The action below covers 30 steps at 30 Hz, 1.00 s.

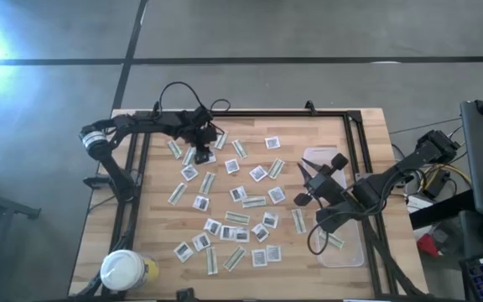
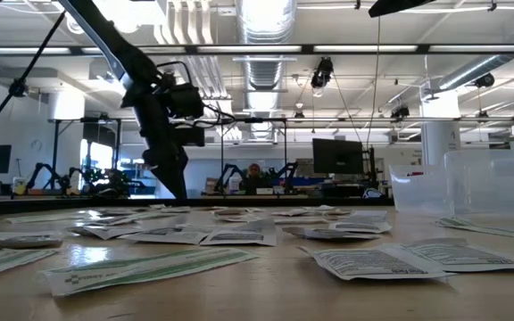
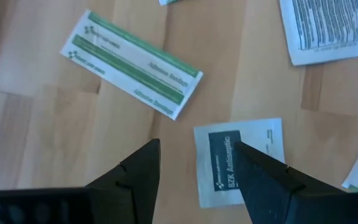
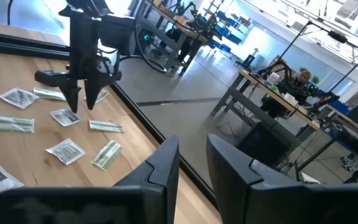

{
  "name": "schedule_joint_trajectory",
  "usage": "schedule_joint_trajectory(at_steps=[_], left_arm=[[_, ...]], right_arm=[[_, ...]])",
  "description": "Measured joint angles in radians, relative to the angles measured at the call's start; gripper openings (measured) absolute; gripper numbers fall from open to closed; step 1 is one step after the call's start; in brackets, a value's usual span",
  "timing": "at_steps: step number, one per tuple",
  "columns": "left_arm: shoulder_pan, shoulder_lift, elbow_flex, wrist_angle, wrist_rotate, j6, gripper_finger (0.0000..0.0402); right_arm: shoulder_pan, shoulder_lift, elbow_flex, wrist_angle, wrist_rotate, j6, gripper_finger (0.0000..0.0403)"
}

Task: Pick & Place First Aid Supplies
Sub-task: Put the towelette pack into the top bin

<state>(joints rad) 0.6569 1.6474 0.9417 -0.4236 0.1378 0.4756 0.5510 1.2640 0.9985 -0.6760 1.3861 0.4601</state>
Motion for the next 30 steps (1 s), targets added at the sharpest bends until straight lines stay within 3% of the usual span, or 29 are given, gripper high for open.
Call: schedule_joint_trajectory(at_steps=[15,30], left_arm=[[0.008,0.0,-0.08,0.132,0.029,-0.055,0.0193],[0.03,-0.002,-0.129,0.157,0.066,-0.138,0.0187]], right_arm=[[0.0,0.0,0.0,0.004,0.0,0.0,0.0084],[0.0,0.0,0.0,0.005,0.0,0.0,0.0069]])
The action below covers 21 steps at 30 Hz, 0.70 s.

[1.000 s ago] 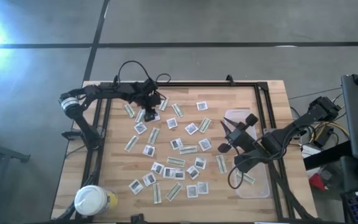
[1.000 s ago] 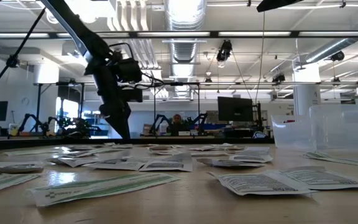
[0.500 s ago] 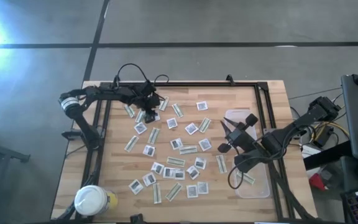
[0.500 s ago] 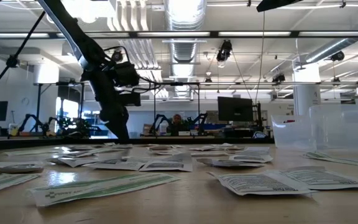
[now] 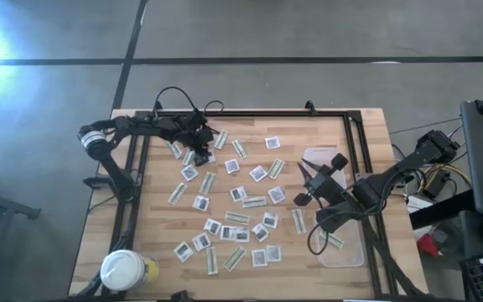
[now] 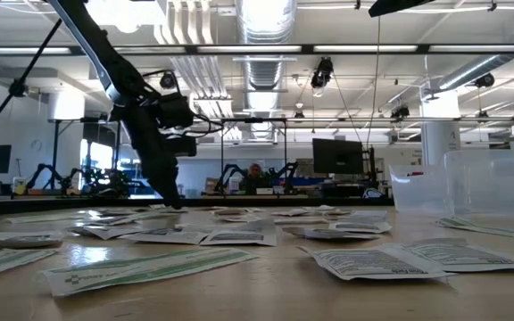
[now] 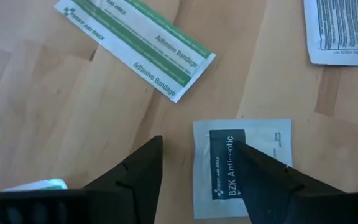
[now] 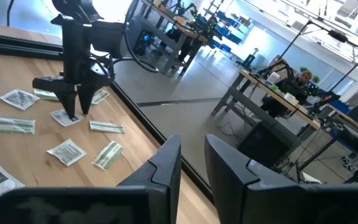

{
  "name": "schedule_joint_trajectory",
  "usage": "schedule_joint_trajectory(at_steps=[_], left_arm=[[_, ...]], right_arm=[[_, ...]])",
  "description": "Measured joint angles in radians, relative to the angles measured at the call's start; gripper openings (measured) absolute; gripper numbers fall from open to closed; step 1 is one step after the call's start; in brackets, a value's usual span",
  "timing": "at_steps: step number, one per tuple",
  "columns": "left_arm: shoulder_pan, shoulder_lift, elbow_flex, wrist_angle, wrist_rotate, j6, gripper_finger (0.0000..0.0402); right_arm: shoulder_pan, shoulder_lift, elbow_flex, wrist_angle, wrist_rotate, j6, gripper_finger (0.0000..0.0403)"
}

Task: Pick & Place First Aid Supplies
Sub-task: Put the towelette pack into the top bin

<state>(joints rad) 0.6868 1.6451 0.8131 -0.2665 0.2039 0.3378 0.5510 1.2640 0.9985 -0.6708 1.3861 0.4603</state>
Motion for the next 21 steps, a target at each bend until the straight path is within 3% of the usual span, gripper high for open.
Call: schedule_joint_trajectory(at_steps=[11,21], left_arm=[[0.0,-0.002,-0.014,-0.017,0.013,-0.021,0.0088],[0.0,0.002,0.017,-0.047,0.009,-0.025,0.0013]], right_arm=[[0.0,0.0,0.0,0.0,0.0,0.0,0.0082],[0.0,0.0,0.0,0.0,0.0,-0.008,0.0068]])
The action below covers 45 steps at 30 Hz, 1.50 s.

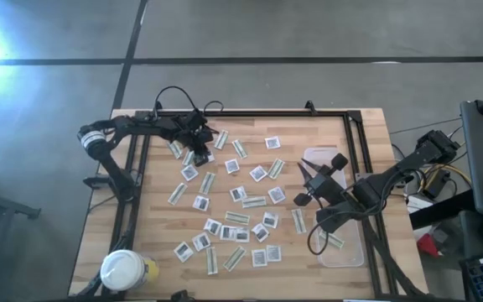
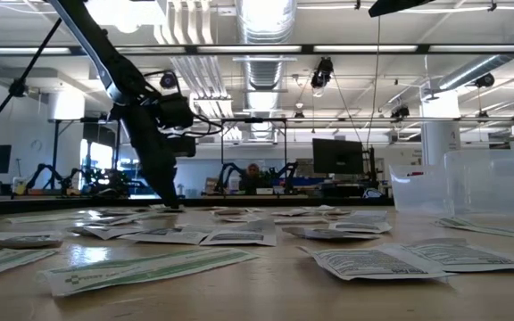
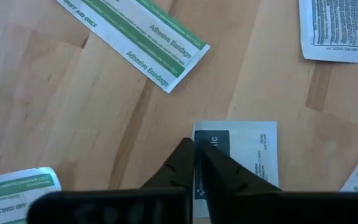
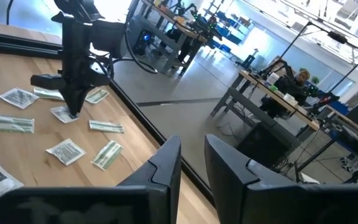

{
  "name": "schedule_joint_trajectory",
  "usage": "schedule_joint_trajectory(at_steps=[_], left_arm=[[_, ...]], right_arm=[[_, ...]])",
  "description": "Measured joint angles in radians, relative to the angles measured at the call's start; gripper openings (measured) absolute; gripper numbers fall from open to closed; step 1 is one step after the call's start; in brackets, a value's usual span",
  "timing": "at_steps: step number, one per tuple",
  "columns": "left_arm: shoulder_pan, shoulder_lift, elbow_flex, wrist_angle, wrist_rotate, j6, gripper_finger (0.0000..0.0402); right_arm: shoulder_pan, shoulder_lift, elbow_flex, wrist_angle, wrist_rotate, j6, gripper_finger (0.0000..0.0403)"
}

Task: Pick & Place First Aid Supplies
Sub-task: Put the towelette pack into the top bin

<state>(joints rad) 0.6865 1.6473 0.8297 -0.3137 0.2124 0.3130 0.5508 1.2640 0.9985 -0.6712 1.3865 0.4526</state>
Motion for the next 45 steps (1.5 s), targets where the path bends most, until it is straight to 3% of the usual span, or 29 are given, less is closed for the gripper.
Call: schedule_joint_trajectory(at_steps=[12,21,34,45], left_arm=[[-0.001,0.003,0.067,-0.14,0.005,0.007,0.0],[-0.001,-0.051,0.077,-0.19,0.043,0.024,0.0],[0.004,-0.261,0.079,-0.259,0.198,-0.008,0.0],[-0.045,-0.475,0.073,-0.22,0.216,-0.1,0.0]], right_arm=[[0.0,0.0,0.0,0.0,0.0,0.0,0.0082],[0.0,0.0,0.0,-0.001,0.0,0.0,0.0068],[0.0,0.0,0.0,0.001,0.0,0.0,0.0079],[0.0,0.0,0.0,0.002,0.0,0.0,0.0069]])
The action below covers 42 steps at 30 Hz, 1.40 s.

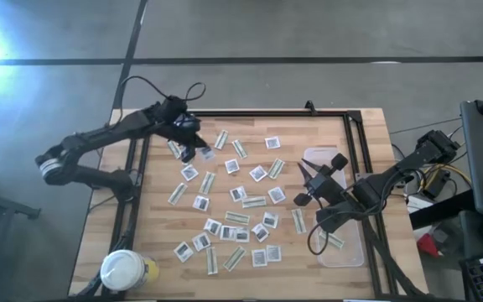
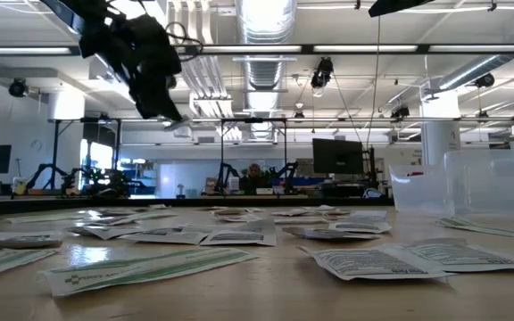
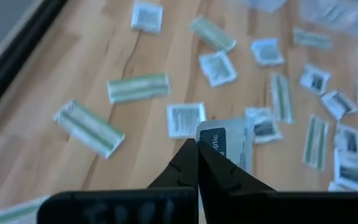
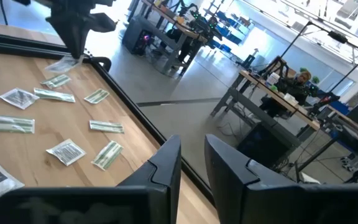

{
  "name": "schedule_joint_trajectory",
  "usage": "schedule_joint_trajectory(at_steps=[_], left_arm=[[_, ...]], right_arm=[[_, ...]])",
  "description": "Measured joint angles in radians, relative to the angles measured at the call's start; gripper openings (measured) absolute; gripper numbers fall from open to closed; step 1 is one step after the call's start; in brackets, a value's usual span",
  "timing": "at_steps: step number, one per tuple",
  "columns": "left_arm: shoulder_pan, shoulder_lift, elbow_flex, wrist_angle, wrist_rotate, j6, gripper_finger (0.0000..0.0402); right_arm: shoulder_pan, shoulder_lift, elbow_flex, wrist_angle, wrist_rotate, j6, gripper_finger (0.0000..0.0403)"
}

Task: Pick & Place First Aid Supplies
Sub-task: Put the towelette pack into the top bin

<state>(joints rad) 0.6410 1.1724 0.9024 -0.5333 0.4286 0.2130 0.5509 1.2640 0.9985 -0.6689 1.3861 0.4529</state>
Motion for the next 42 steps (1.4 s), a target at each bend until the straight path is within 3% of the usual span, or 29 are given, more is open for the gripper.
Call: schedule_joint_trajectory(at_steps=[9,15,29,38,42], left_arm=[[-0.151,-0.079,-0.043,0.115,-0.012,-0.062,0.0],[-0.25,-0.078,-0.045,0.223,-0.093,-0.088,0.0],[-0.406,-0.065,-0.108,0.492,-0.227,-0.188,0.0],[-0.481,-0.064,-0.206,0.727,-0.294,-0.278,0.0],[-0.511,-0.064,-0.25,0.856,-0.3,-0.294,0.0]], right_arm=[[0.0,0.0,0.0,0.003,-0.001,0.0,0.0077],[0.0,0.0,0.0,0.006,-0.005,0.007,0.0067],[0.0,0.0,0.0,0.029,-0.229,-0.01,0.0073],[0.001,0.003,-0.017,0.136,-0.43,-0.008,0.0064],[0.001,0.003,-0.05,0.238,-0.473,-0.01,0.0068]])
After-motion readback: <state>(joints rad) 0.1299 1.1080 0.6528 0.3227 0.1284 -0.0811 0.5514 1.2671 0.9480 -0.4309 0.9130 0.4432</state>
